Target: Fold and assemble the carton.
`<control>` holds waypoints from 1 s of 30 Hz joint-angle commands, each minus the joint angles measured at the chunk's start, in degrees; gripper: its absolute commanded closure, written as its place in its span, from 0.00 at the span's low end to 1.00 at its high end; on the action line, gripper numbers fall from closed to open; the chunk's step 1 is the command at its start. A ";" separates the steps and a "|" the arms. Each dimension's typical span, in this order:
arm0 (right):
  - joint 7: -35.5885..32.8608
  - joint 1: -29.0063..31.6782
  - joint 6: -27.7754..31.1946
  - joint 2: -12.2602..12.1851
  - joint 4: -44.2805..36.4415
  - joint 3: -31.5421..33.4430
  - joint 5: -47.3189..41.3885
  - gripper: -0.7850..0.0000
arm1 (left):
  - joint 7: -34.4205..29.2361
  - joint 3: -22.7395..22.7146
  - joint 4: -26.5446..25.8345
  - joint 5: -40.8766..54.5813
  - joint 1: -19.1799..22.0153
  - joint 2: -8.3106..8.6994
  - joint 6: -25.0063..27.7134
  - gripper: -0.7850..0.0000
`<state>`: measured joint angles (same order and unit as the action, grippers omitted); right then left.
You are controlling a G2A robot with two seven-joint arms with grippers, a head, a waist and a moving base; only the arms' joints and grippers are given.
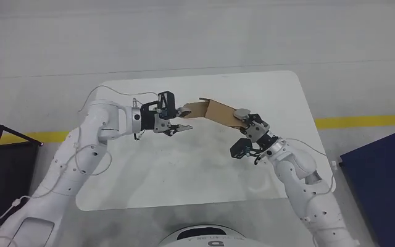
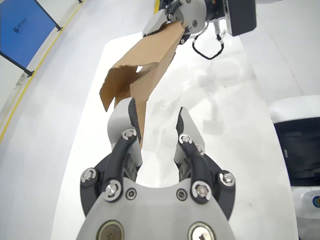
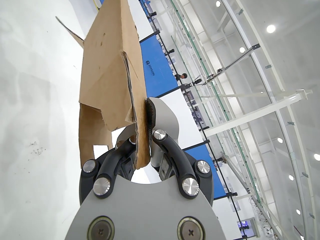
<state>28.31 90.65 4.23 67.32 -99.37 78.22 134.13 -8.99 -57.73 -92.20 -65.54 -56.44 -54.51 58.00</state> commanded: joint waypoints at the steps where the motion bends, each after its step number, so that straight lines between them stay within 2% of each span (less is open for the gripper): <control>1: -0.08 0.15 -0.07 -0.05 -0.04 -0.13 0.25 1.00 | 1.04 2.09 0.95 -1.41 1.82 0.81 0.00 0.57; 6: -0.16 0.76 -0.34 -0.22 -0.53 -0.18 0.74 1.00 | 4.52 5.95 2.41 -1.59 4.82 2.07 0.00 0.62; 12: -0.79 0.98 0.02 -0.35 -1.12 -1.03 2.04 1.00 | 6.43 9.80 3.61 -1.38 7.75 3.33 0.00 0.62; 21: -1.11 0.06 0.44 -0.38 -1.26 -2.92 2.98 1.00 | 4.81 14.59 4.60 -0.75 11.85 3.35 0.00 0.67; 25: -1.34 -0.03 0.25 -0.44 -1.23 -3.09 2.94 1.00 | 4.48 15.41 5.53 0.46 13.34 3.04 0.00 0.69; 30: -1.49 0.33 -0.36 -0.57 -1.11 -2.65 2.22 1.00 | 4.66 14.16 6.87 1.20 13.72 3.46 0.00 0.69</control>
<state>26.75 90.90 3.98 66.79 -100.51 75.45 136.49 -4.26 -43.17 -85.62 -64.34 -42.65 -51.23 58.00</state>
